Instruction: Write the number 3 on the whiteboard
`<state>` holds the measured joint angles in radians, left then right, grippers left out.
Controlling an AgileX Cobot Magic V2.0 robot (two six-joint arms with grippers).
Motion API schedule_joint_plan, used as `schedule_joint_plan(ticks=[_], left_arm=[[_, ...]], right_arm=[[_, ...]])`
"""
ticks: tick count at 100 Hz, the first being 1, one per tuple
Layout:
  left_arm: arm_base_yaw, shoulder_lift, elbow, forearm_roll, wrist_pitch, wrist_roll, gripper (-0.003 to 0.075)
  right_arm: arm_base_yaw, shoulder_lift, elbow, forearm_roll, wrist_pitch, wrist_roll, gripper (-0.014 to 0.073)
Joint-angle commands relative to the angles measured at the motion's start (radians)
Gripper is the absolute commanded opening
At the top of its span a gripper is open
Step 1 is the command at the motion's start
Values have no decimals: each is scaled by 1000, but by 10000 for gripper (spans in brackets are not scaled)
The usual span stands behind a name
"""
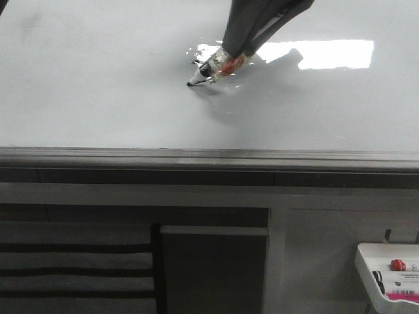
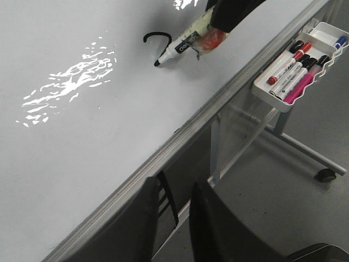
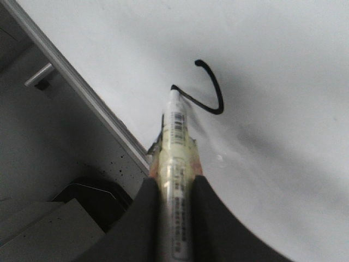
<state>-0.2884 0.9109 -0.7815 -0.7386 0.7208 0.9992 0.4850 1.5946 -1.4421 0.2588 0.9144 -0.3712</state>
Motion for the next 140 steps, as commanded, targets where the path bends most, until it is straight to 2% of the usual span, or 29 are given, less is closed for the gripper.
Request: schedule_joint_plan(ticks=[1, 14, 39, 53, 72, 93, 140], left_arm=[[1, -4, -25, -44, -43, -11, 114], [1, -4, -25, -44, -43, -11, 114], [1, -4, -25, -44, -43, -11, 114], [1, -4, -25, -44, -43, -11, 114], [1, -4, -25, -44, -43, -11, 114], [1, -4, -25, -44, -43, -11, 114], [1, -4, -25, -48, -46, -11, 114]], right_arm=[[-38, -53, -17, -31, -10, -3, -52], [-47, -76, 13, 16, 40, 1, -52], [74, -31, 68, 57, -171, -6, -52], [96, -66, 34, 57, -125, -19, -52], [134, -210, 52, 60, 2, -226, -52], [147, -255, 64, 60, 46, -437, -52], [171, -228, 64, 77, 43, -578, -52]])
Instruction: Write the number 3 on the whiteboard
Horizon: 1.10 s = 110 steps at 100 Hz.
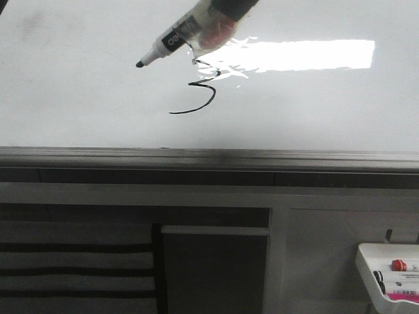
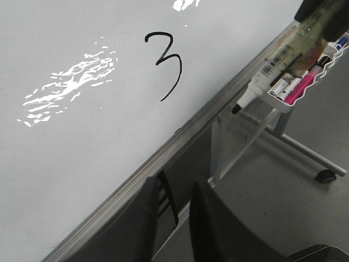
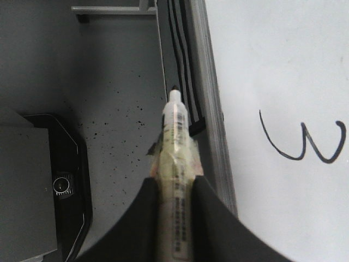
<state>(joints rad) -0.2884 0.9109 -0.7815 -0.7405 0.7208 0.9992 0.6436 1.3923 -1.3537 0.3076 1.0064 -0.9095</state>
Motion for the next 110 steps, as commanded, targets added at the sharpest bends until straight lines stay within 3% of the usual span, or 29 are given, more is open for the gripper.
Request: schedule_joint_plan(ticks=[1, 39, 68, 77, 99, 110], left_arm=[[1, -4, -25, -46, -46, -11, 114], [-6, -4, -25, -48, -33, -11, 119], [-193, -4, -25, 145, -76, -11, 127], [-240, -4, -25, 160, -134, -11, 180], [-288, 36, -25, 160, -163, -43, 395], [-325, 64, -33, 162, -163, -13, 414]], right_arm=[[15, -26, -25, 28, -50, -41, -52], [37, -26, -25, 33, -83, -46, -52], [37, -26, -25, 39, -83, -46, -52], [37, -26, -25, 42, -83, -46, -52], [38, -26, -25, 48, -85, -46, -52], [40, -26, -25, 49, -87, -51, -52]])
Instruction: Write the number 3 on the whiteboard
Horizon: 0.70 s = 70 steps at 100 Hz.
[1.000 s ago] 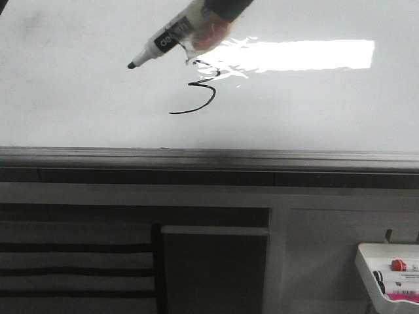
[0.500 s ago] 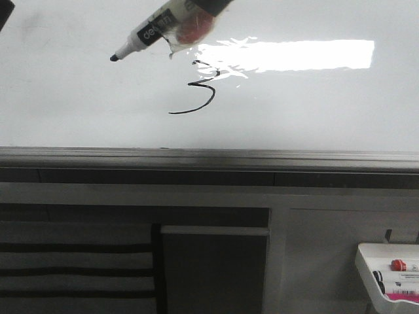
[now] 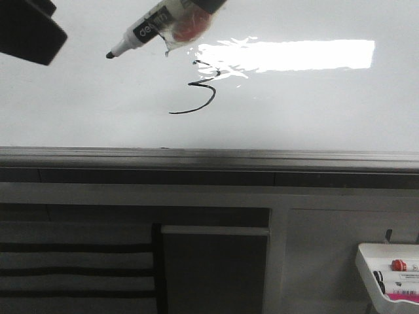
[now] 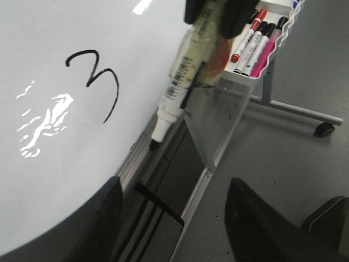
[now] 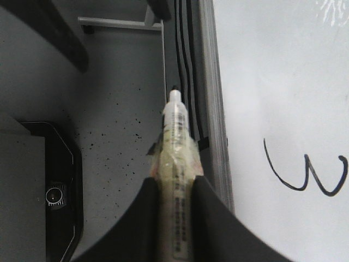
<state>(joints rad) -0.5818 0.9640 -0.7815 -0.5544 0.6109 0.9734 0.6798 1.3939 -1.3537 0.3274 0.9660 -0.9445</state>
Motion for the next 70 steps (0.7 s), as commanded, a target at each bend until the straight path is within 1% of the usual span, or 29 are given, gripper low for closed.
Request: schedule_joint_plan(ticks=[1, 12, 22, 33, 70], left_arm=[[-35, 15, -36, -24, -53, 16, 414], [-80, 56, -66, -22, -60, 74, 414], [-102, 102, -101, -2, -62, 76, 414], [-102, 155, -133, 7, -64, 76, 412], [-104, 268, -202, 13, -80, 98, 411]], right_arm=[[3, -27, -25, 29, -46, -18, -52], [3, -27, -25, 33, -40, -82, -52], [3, -27, -25, 39, -36, -119, -52], [3, -27, -25, 39, -13, -170, -52], [3, -27, -25, 41, -17, -173, -52]])
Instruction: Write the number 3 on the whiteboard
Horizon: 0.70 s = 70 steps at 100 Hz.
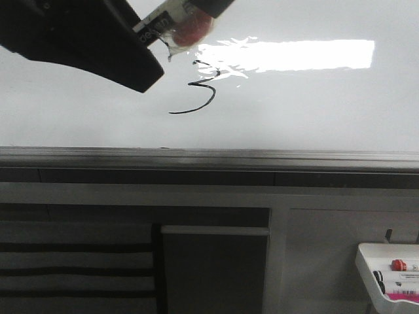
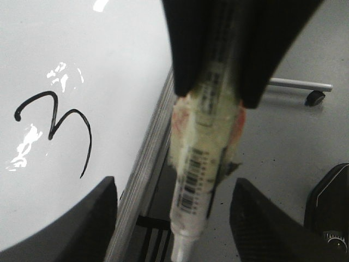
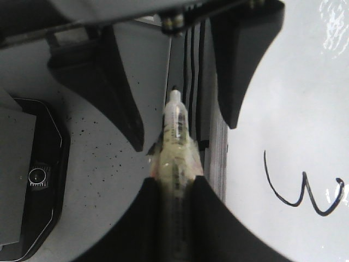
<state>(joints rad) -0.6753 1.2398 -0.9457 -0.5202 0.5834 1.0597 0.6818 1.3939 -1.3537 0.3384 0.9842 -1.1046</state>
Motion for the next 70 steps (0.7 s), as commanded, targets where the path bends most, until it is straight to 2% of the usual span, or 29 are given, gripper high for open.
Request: schedule_joint_plan(ticks=[1, 16, 47, 70], left_arm=[[-10, -6, -38, -21, -53, 18, 411], [-10, 1, -38, -23, -57, 43, 389], [-42, 1, -38, -25, -60, 43, 152], [-42, 1, -38, -25, -60, 43, 48]], right_arm=[[1, -27, -25, 33, -35, -13, -52], [1, -27, -25, 39, -40, -13, -52], [1, -27, -25, 39, -34, -13, -52], [1, -27, -25, 39, -32, -13, -48]])
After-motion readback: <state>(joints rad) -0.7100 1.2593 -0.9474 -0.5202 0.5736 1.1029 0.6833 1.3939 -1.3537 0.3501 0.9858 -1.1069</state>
